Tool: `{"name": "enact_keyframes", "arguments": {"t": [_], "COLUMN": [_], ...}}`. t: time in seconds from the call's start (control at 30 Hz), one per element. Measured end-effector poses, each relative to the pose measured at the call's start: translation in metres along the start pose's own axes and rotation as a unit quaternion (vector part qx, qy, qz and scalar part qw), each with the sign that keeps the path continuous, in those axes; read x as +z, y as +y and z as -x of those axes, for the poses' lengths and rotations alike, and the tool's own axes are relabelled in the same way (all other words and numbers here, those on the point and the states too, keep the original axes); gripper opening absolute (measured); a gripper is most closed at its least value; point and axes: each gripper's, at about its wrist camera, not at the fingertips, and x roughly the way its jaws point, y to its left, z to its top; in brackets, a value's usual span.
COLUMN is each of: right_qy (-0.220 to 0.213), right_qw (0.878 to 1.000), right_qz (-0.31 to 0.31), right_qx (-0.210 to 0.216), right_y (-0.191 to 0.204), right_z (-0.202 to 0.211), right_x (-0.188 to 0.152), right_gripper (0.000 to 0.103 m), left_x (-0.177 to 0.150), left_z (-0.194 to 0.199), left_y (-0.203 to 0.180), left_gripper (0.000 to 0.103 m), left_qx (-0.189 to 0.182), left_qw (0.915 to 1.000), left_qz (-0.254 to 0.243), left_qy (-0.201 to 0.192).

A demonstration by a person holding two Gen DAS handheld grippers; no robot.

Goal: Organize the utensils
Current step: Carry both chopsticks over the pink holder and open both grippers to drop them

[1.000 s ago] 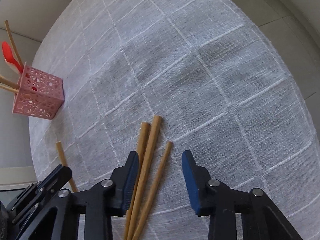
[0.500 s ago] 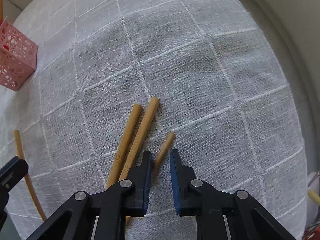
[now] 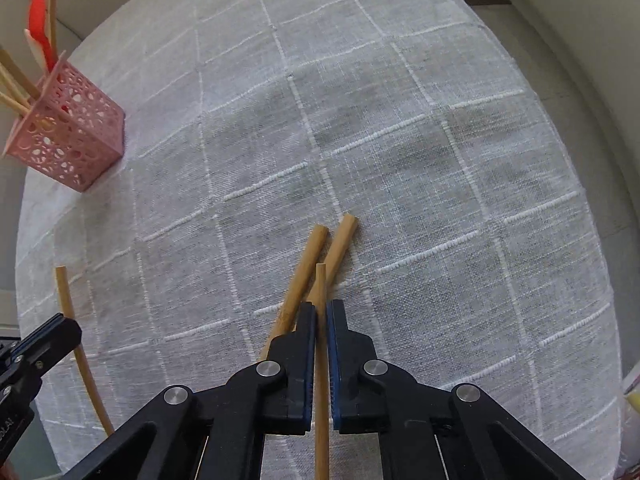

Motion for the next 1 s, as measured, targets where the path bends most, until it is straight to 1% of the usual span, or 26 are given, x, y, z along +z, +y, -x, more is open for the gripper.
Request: {"name": "enact_keyframes", "arguments": {"t": [0.2,0.3,0.43,0.6,0.73,0.93,1.0], "right_qy": [-0.055,-0.093,-0.142,-0.199,-0.238,-0.271,-0.280], "right_qw": [0.998,0.995,0.988,0.976,0.966,0.954,0.951], "right_qz": [0.015,0.028,0.041,0.067,0.085,0.097,0.103], "right_qx": [0.029,0.036,0.050,0.057,0.062,0.082,0.085], "right_y": [-0.004,-0.002,0.001,0.020,0.034,0.051,0.058], "right_z": [0.042,0.067,0.098,0.133,0.154,0.176,0.182], "right_x": [-0.005,-0.007,-0.013,-0.017,-0.021,-0.022,-0.023], "right_gripper": [0.004,0.004,0.004,0.004,0.004,0.004,0.004], "left_x": [-0.003,-0.004,-0.005,-0.006,-0.007,-0.006,-0.005], "left_z": [0.025,0.040,0.067,0.103,0.127,0.152,0.157], "left_y": [0.007,0.012,0.017,0.021,0.025,0.031,0.032], "left_gripper": [0.009,0.009,0.009,0.009,0.009,0.008,0.008], "left_qx": [0.000,0.004,0.004,0.009,0.008,0.015,0.016], "left_qw": [0.9994,0.9983,0.9951,0.9877,0.9808,0.9695,0.9666], "left_qz": [0.001,0.006,0.012,0.013,0.021,0.035,0.039], "left_qy": [-0.035,-0.057,-0.098,-0.156,-0.194,-0.242,-0.253]}}
